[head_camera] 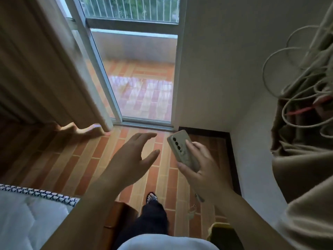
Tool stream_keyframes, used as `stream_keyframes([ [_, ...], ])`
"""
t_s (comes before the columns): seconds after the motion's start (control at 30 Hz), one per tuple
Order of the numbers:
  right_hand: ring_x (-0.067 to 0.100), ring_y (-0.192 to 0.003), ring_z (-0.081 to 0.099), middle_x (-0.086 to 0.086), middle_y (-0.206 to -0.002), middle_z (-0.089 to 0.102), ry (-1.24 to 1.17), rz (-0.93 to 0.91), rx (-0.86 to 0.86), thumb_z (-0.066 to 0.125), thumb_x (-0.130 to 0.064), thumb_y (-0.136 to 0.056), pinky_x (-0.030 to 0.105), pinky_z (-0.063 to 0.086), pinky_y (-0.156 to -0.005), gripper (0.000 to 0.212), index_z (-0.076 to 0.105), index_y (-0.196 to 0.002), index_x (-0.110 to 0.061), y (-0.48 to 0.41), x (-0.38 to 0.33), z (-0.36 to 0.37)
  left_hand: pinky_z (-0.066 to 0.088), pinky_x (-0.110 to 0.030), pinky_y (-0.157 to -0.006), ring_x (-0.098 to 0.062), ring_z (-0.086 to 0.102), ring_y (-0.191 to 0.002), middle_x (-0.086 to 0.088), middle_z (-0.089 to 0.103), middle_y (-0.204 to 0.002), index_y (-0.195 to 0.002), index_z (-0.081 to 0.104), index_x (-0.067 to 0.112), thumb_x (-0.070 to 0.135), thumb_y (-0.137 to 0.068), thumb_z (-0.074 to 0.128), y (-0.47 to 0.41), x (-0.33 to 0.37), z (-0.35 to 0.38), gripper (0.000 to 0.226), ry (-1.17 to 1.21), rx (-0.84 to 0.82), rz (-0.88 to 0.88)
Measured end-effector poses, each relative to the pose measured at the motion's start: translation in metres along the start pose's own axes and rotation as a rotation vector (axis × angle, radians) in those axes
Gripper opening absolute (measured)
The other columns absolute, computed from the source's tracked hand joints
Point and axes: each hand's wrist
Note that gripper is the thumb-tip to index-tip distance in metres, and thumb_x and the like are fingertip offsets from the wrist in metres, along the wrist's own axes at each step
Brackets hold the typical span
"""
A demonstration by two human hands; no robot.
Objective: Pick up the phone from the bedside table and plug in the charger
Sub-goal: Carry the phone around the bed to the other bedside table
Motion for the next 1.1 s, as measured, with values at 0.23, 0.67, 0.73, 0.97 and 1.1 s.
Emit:
stream_keyframes([
  [0.23,-0.001,-0.115,0.035,-0.014,-0.14,0.03,0.029,-0.022,-0.028,0.055,-0.05,-0.083,0.009,0.04,-0.072,0.065,0.026,-0.139,-0.037,-0.141,-0.007,0.021,0.041,-0.033,-0.094,-0.013,0.045,-0.121,0.003,0.046,-0.139,-0.131,0.04,0.031,0.041,-0.085,0.054,-0.119,-0.059,-0.027,0.049,0.015,0.043,-0.007],
  [0.67,0.007,-0.115,0.036,-0.011,-0.141,0.029,0.143,-0.292,-0.361,0.05,-0.058,-0.08,0.02,0.041,-0.079,0.066,0.024,-0.137,-0.038,-0.388,-0.103,0.165,0.044,-0.031,-0.09,-0.009,0.05,-0.109,0.008,0.053,-0.125,-0.122,0.048,0.035,0.038,-0.084,0.056,-0.215,-0.232,-0.157,0.039,0.062,0.279,-0.324],
  [0.73,0.006,-0.114,0.036,-0.012,-0.142,0.027,0.148,-0.336,-0.458,0.05,-0.057,-0.081,0.024,0.043,-0.084,0.065,0.024,-0.138,-0.04,-0.412,-0.121,0.198,0.045,-0.032,-0.089,-0.009,0.051,-0.109,0.011,0.053,-0.122,-0.116,0.051,0.036,0.037,-0.082,0.056,-0.211,-0.26,-0.176,0.034,0.095,0.34,-0.403],
  [0.97,0.014,-0.118,0.038,-0.008,-0.143,0.029,0.181,-0.494,-0.653,0.053,-0.051,-0.082,0.026,0.038,-0.088,0.063,0.027,-0.138,-0.038,-0.511,-0.188,0.327,0.038,-0.021,-0.078,0.005,0.041,-0.103,0.021,0.043,-0.126,-0.121,0.044,0.045,0.044,-0.083,0.054,-0.215,-0.376,-0.239,0.04,0.109,0.522,-0.633],
  [1.1,0.02,-0.109,0.051,-0.006,-0.141,0.03,0.149,-0.55,-0.755,0.056,-0.046,-0.082,0.039,0.052,-0.081,0.062,0.029,-0.137,-0.037,-0.578,-0.241,0.402,0.032,-0.017,-0.08,0.007,0.034,-0.105,0.023,0.04,-0.125,-0.123,0.043,0.044,0.042,-0.085,0.054,-0.23,-0.44,-0.295,0.039,0.127,0.606,-0.718],
])
Point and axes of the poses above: each hand's wrist, its own y-axis away from the middle knuckle, its own z-axis out of the palm, x = y × z
